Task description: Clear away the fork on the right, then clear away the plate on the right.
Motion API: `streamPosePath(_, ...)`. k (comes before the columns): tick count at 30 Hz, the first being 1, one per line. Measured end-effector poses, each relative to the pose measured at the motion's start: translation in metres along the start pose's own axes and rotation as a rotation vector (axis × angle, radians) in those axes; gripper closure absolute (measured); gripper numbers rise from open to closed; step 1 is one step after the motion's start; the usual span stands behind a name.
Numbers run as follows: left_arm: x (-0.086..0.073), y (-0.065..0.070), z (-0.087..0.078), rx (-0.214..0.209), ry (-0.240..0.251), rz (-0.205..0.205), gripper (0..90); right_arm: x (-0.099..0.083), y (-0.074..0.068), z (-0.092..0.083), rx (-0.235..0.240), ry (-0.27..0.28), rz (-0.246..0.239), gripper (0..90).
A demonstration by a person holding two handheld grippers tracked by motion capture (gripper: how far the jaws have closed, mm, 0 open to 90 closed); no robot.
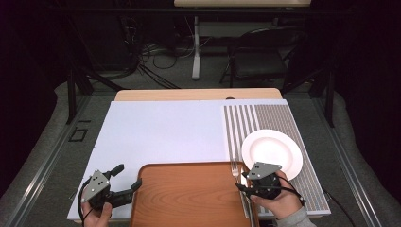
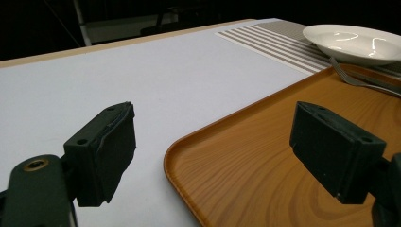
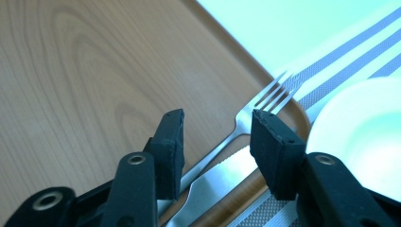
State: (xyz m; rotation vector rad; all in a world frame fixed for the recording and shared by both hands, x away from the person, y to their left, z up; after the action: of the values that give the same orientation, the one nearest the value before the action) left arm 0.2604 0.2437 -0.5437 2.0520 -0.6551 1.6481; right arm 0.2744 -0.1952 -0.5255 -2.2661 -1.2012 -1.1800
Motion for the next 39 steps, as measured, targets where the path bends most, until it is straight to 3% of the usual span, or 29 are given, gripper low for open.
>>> streamPosePath(3, 0.000, 0.000, 0.000, 0.000, 0.000, -0.002, 15.3, 0.000, 0.003, -0.003, -0.004, 0.004, 0.031, 48.1)
streamPosePath(6, 0.000, 0.000, 0.001, -0.002, -0.001, -0.003, 15.3, 0.000, 0.008, -0.004, -0.020, 0.011, 0.071, 37.1)
streamPosePath(7, 0.000, 0.000, 0.001, -0.002, -0.001, -0.003, 15.3, -0.002, 0.012, -0.004, -0.047, 0.004, 0.073, 29.0)
streamPosePath(8, 0.000, 0.000, 0.001, -0.002, -0.001, -0.003, 15.3, -0.002, 0.012, -0.004, -0.047, 0.004, 0.073, 29.0)
streamPosePath(10, -0.001, 0.000, 0.001, -0.003, -0.003, -0.007, 15.3, -0.003, 0.015, -0.005, -0.088, 0.017, 0.075, 19.6)
streamPosePath(14, -0.001, 0.000, 0.001, -0.004, -0.003, -0.008, 15.3, -0.005, 0.019, -0.008, -0.115, 0.009, 0.074, 13.6)
streamPosePath(18, 0.000, 0.000, 0.000, -0.002, 0.002, -0.009, 15.3, -0.006, 0.025, -0.014, -0.154, 0.036, 0.095, 0.1)
streamPosePath(24, 0.000, 0.000, 0.001, 0.000, 0.003, -0.010, 15.3, -0.015, 0.037, -0.027, -0.231, 0.075, 0.132, 0.0)
streamPosePath(34, 0.000, -0.001, 0.000, -0.002, 0.003, -0.006, 15.3, -0.029, 0.052, -0.041, -0.314, 0.069, 0.133, 0.0)
streamPosePath(39, 0.000, 0.000, 0.000, -0.003, 0.003, -0.004, 15.3, -0.033, 0.055, -0.044, -0.333, 0.050, 0.124, 0.0)
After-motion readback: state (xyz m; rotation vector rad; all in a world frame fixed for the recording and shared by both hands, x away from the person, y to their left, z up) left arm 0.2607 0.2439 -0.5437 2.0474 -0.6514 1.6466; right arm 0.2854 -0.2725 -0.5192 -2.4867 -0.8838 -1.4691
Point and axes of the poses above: each handheld gripper's, and its own axes: z roughly forward along the jaws, x roughly out of its top, y roughly to its right, the point moved 3 cm from there along z, roughly forward along the jaws, and after that the axes turned 7 degrees about y, right-handed, at the moved point
